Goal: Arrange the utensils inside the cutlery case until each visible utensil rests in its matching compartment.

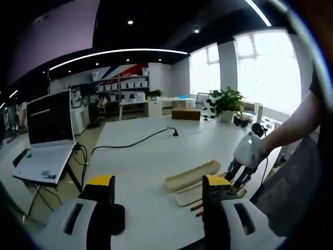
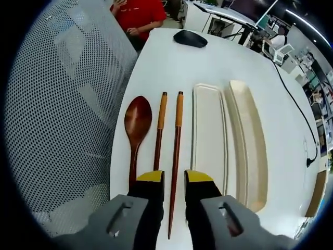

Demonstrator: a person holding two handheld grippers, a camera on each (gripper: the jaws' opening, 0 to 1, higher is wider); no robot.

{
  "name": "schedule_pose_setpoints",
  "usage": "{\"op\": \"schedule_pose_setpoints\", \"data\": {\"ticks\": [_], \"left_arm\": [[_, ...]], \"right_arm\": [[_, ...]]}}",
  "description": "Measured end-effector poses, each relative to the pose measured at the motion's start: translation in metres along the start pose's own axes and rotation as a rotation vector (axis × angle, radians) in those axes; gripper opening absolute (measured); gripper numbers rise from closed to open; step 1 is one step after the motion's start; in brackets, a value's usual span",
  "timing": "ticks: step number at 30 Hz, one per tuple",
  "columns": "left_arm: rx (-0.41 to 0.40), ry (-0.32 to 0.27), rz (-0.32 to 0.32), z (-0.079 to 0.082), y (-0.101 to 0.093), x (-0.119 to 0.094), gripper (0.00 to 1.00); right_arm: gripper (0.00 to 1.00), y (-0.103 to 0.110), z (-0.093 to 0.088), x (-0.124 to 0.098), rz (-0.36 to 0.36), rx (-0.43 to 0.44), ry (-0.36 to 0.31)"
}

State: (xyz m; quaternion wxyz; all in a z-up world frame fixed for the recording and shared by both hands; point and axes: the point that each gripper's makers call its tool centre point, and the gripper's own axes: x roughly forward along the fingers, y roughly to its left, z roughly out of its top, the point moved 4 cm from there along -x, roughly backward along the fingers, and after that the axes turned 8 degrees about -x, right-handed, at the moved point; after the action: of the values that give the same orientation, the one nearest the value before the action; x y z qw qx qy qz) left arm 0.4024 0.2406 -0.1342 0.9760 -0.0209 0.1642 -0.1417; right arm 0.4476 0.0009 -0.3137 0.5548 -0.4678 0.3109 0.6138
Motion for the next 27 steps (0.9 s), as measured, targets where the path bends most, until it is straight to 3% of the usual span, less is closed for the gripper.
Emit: {"op": "schedule_pose_setpoints", "data": {"ticks": [14,27], "left_arm": [[0.000,0.009,-0.003,-0.001,0.000,0.000,0.70],[0.002,0.017,-0.009,-0.002,0.000,0.002,0.70]], "right_arm": [[0.10,0.000,0.001,0.012,0.042,-0.015,0.032],[0.09,-0.002,0.001,0.013,0.073,0.038,0.027]]}}
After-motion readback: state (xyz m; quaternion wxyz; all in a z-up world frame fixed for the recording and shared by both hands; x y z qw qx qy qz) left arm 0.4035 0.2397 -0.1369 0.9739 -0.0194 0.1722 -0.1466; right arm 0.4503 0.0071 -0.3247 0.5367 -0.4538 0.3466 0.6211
